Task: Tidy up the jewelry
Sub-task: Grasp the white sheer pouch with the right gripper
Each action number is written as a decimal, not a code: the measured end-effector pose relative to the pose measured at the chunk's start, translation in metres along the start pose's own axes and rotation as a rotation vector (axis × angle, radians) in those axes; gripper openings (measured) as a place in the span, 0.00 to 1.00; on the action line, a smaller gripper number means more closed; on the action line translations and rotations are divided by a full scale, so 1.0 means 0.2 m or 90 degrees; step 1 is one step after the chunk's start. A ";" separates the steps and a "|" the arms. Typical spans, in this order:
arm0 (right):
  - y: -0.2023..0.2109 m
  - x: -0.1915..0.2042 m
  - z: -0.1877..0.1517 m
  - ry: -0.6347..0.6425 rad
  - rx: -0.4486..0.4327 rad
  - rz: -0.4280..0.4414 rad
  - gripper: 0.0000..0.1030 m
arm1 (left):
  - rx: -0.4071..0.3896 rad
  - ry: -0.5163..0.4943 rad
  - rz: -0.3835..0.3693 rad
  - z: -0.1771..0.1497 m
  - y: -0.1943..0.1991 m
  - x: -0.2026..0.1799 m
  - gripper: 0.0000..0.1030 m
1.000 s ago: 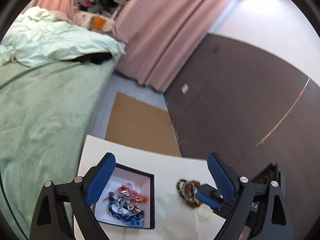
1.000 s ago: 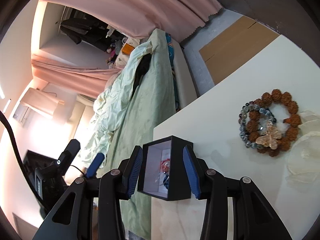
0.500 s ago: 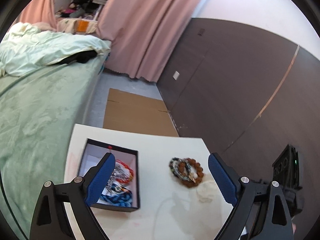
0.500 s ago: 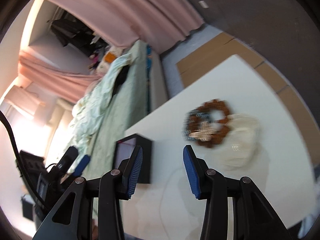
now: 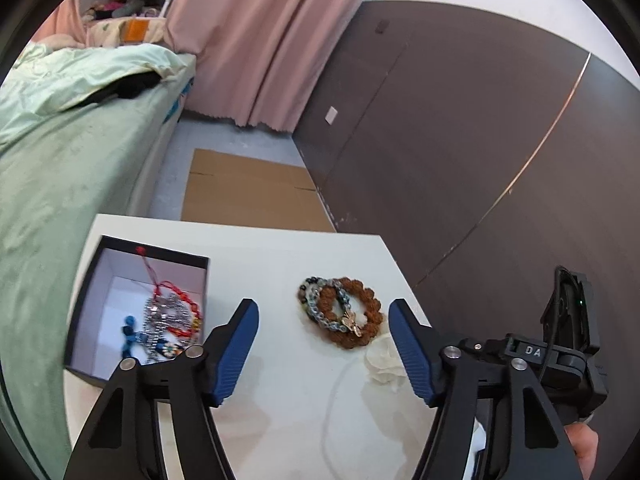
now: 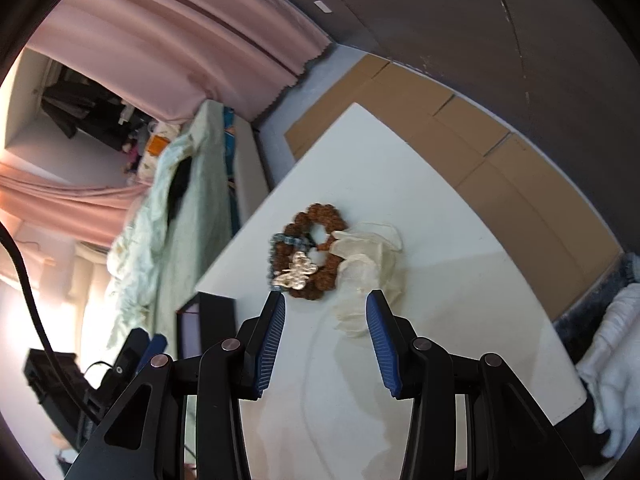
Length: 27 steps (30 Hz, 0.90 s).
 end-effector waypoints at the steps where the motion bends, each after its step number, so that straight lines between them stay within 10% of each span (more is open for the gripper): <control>1: -0.02 -0.01 0.00 -0.004 0.005 -0.005 0.42 | 0.003 -0.004 -0.001 0.00 -0.01 -0.01 0.64; 13: -0.23 -0.14 0.03 -0.046 0.062 -0.056 0.42 | 0.057 -0.001 -0.009 -0.04 -0.28 -0.02 0.41; 17: -0.24 -0.13 0.06 -0.031 0.059 -0.056 0.08 | 0.074 -0.011 -0.017 -0.05 -0.35 -0.05 0.40; 27: -0.06 -0.04 0.15 0.022 -0.019 -0.031 0.03 | 0.123 -0.037 -0.018 -0.11 -0.50 -0.10 0.33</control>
Point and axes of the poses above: each gripper's, at about its wrist camera, not at the fingertips, and y roughly against the way its jaws point, x to its left, z to its top, the point moved 8 cm from there along -y, roughly the way its jaws point, and after that the axes turned 4 degrees about -z, right-handed, at the moved point
